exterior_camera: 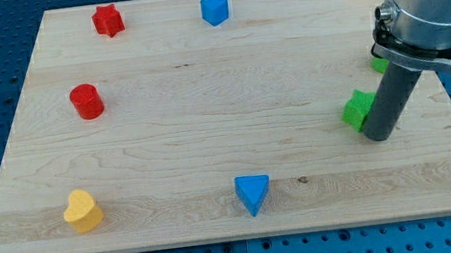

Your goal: Move the green circle above the green star

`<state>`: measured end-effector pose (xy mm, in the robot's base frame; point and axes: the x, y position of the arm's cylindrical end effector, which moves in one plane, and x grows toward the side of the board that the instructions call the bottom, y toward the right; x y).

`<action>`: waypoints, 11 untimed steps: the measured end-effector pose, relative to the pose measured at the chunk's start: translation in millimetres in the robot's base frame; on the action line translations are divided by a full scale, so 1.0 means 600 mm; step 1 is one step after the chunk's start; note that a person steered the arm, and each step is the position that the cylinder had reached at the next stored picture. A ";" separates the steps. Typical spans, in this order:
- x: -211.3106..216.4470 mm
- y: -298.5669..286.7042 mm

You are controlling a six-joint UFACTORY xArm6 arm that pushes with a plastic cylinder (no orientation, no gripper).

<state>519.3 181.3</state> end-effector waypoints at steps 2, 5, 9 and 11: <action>0.018 0.110; -0.114 0.233; -0.239 0.145; -0.174 0.113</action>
